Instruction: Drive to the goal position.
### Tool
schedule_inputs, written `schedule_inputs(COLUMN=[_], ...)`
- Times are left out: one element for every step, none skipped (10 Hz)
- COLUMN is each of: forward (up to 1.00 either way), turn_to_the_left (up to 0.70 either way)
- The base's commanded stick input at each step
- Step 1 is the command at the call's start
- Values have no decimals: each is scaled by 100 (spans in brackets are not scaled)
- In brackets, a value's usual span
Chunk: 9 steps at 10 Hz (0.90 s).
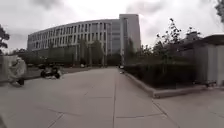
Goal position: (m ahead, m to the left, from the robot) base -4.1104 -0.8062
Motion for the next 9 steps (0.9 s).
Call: schedule_inputs(forward=[70,70,70,70,70,70,70,70,70], turn_to_the_left=[12,18,19,5,5,5,5,5,5])
